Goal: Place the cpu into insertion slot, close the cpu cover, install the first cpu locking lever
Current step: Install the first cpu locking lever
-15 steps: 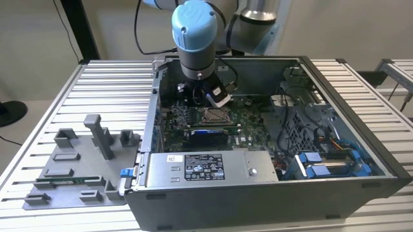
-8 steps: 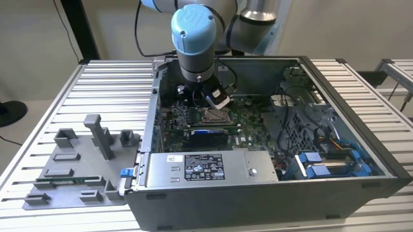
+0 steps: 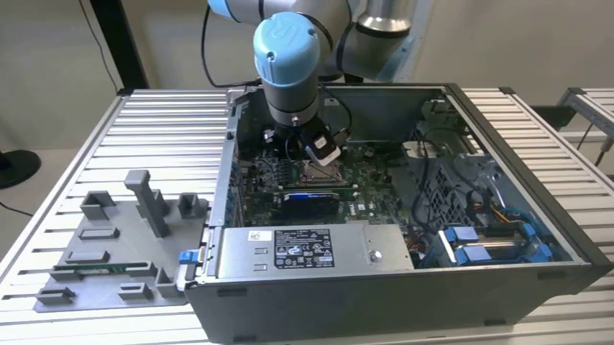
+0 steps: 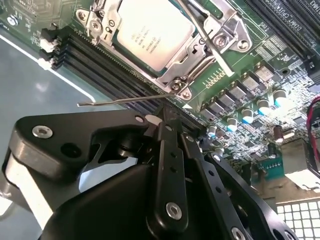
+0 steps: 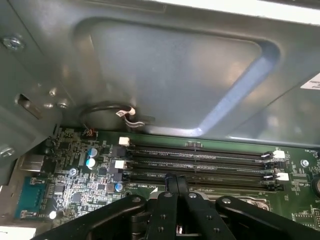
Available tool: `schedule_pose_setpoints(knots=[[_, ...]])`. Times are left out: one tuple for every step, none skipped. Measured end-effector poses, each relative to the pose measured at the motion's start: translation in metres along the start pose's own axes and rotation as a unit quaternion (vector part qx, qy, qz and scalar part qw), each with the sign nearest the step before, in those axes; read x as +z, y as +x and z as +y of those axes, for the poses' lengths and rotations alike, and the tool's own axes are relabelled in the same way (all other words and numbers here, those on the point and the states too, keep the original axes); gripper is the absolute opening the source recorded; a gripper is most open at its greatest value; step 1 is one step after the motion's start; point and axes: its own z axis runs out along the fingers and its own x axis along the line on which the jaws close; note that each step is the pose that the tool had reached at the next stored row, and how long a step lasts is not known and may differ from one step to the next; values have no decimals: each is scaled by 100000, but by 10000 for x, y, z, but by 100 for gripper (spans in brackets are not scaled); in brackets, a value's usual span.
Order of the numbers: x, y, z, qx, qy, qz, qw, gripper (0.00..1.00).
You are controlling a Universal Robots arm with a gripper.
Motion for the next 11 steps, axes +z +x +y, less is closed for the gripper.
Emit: schedule_pose_setpoints(knots=[[3,0,-2,158,25,-77,100000,0],[6,0,-3,295,45,-143,99999,0],[9,1,-5,405,60,-193,99999,0],[11,1,-6,489,75,-230,99999,0],[12,1,-6,540,87,-250,99998,0],[14,2,-7,586,90,-276,99998,0],[16,2,-8,615,86,-295,99998,0],[18,2,-9,630,88,-303,99998,0],[20,3,-10,640,85,-308,99997,0],[22,3,-11,645,82,-310,99997,0],[25,3,-12,648,78,-313,99997,0]])
